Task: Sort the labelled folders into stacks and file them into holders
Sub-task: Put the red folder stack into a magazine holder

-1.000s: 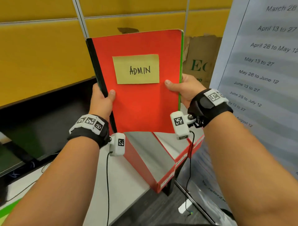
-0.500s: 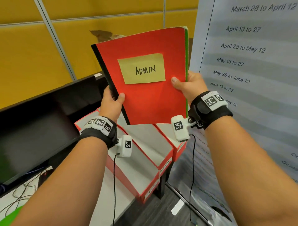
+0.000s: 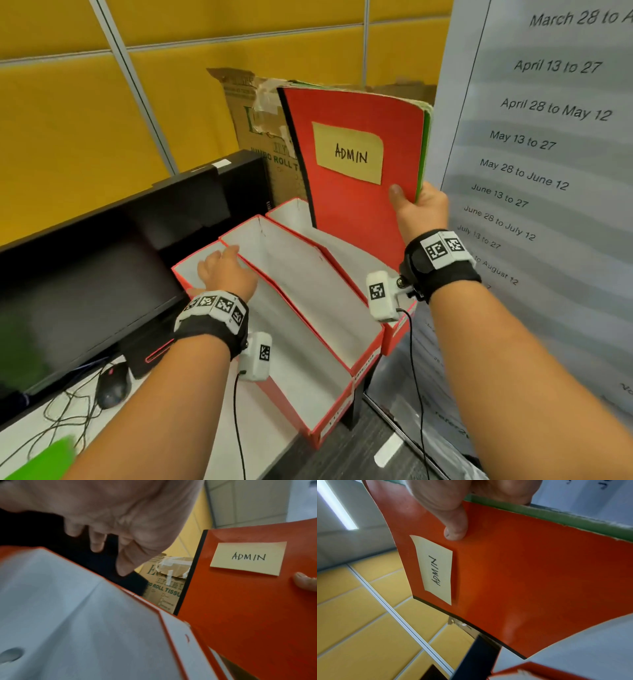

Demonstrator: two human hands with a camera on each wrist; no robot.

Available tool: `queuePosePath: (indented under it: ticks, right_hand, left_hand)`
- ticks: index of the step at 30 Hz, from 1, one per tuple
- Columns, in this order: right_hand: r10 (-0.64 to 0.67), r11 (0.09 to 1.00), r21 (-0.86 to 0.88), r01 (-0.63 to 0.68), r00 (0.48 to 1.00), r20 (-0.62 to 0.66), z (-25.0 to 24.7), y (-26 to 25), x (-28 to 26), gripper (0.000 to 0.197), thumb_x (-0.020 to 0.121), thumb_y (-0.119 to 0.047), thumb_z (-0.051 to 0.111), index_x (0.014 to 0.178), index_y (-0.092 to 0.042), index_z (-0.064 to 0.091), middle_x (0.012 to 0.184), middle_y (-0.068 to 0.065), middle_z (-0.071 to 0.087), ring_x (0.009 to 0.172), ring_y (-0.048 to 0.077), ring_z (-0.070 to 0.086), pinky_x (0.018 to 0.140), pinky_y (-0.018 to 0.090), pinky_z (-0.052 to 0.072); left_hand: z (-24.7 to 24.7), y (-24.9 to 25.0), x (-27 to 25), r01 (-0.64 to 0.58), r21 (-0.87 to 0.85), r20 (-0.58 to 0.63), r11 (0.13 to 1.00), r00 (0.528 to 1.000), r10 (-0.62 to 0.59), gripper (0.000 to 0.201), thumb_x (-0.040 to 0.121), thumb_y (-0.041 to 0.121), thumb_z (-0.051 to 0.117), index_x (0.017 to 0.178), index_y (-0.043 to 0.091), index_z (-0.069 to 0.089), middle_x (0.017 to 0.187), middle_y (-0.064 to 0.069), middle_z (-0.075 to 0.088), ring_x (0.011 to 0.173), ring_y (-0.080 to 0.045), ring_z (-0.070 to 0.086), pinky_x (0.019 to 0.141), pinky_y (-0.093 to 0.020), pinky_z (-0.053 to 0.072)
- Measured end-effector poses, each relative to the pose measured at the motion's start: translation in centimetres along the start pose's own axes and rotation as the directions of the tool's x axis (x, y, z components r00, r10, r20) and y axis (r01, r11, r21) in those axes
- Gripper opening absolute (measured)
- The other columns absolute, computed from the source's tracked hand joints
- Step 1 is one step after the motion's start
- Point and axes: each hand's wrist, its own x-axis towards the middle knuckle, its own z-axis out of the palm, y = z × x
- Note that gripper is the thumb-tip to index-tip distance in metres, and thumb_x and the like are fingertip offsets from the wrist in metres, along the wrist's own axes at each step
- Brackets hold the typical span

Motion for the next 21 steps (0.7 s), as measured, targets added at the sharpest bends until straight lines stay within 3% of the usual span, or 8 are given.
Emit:
queuePosePath:
  ticks: [3,6,9,11,14,18,21]
  right_hand:
    - [0.075,0.995,-0.064,-0.072,0.996,0.042,2.1,2.5,-0.8,0.012,0.09,-0.027,0.059,0.096,-0.021,0.067,0.078,-0.003,0.064,0.074,0.02,0.061,0.075,0.034,0.055]
    - [0.146,0.989,-0.051,-0.141,0.984,0.107,3.9,5.2,-2.0,0.018,0.09,-0.027,0.058,0.104,-0.022,0.068,0.086,-0.005,0.067,0.083,0.02,0.065,0.082,0.035,0.054]
    - [0.214,0.976,-0.071,-0.206,0.965,0.148,5.6,7.5,-2.8,0.018,0.09,-0.026,0.058,0.104,-0.022,0.069,0.086,-0.004,0.068,0.083,0.02,0.065,0.084,0.037,0.054]
    - [0.244,0.969,-0.066,-0.236,0.956,0.162,6.4,8.6,-3.2,0.02,0.091,-0.024,0.058,0.107,-0.02,0.069,0.09,0.0,0.069,0.084,0.022,0.064,0.086,0.037,0.053]
    - [0.275,0.959,0.006,-0.284,0.935,0.224,7.4,9.8,-3.9,0.024,0.093,-0.017,0.056,0.114,-0.012,0.066,0.098,0.004,0.068,0.086,0.018,0.059,0.084,0.028,0.047]
    - [0.341,0.938,-0.075,-0.337,0.868,0.361,8.7,11.8,-5.0,0.025,0.093,-0.015,0.055,0.116,-0.014,0.063,0.1,0.007,0.066,0.091,0.022,0.06,0.089,0.034,0.047]
    - [0.408,0.91,-0.134,-0.391,0.795,0.449,9.1,12.5,-4.9,0.019,0.085,-0.009,0.062,0.099,-0.021,0.062,0.092,0.008,0.064,0.087,0.025,0.059,0.081,0.032,0.046]
  left_hand:
    - [0.5,-1.9,0.0,0.123,0.047,-0.015,0.991,0.992,-0.122,0.063,0.082,0.006,0.049,0.138,0.032,0.044,0.157,-0.008,0.015,0.144,-0.031,0.007,0.116,-0.057,0.012]
    - [1.3,-3.5,-0.1,0.199,-0.027,0.027,0.98,0.98,-0.199,0.057,0.086,0.001,0.046,0.137,0.028,0.048,0.158,-0.009,0.004,0.142,-0.035,0.016,0.115,-0.05,0.023]
    - [2.6,-4.8,-0.7,0.164,-0.128,0.043,0.978,0.986,-0.159,0.052,0.09,-0.004,0.045,0.135,0.022,0.052,0.16,-0.001,-0.009,0.133,-0.039,0.037,0.106,-0.044,0.04]
    - [3.4,-5.3,-0.7,0.118,-0.166,0.004,0.979,0.993,-0.119,0.051,0.09,-0.006,0.045,0.134,0.02,0.053,0.16,0.001,-0.011,0.129,-0.039,0.043,0.103,-0.043,0.044]
    - [3.9,-5.6,-0.4,0.12,-0.188,-0.009,0.975,0.992,-0.123,0.055,0.088,-0.009,0.044,0.133,0.021,0.053,0.159,0.005,-0.012,0.127,-0.035,0.047,0.098,-0.044,0.049]
    - [4.1,-5.6,-0.2,0.129,-0.183,-0.009,0.975,0.991,-0.133,0.06,0.085,-0.013,0.043,0.131,0.024,0.054,0.159,0.006,-0.011,0.131,-0.033,0.043,0.096,-0.042,0.05]
    - [4.2,-5.5,-0.2,0.129,-0.182,-0.02,0.975,0.991,-0.135,0.062,0.083,-0.015,0.041,0.129,0.024,0.056,0.159,0.007,-0.009,0.131,-0.033,0.042,0.092,-0.042,0.052]
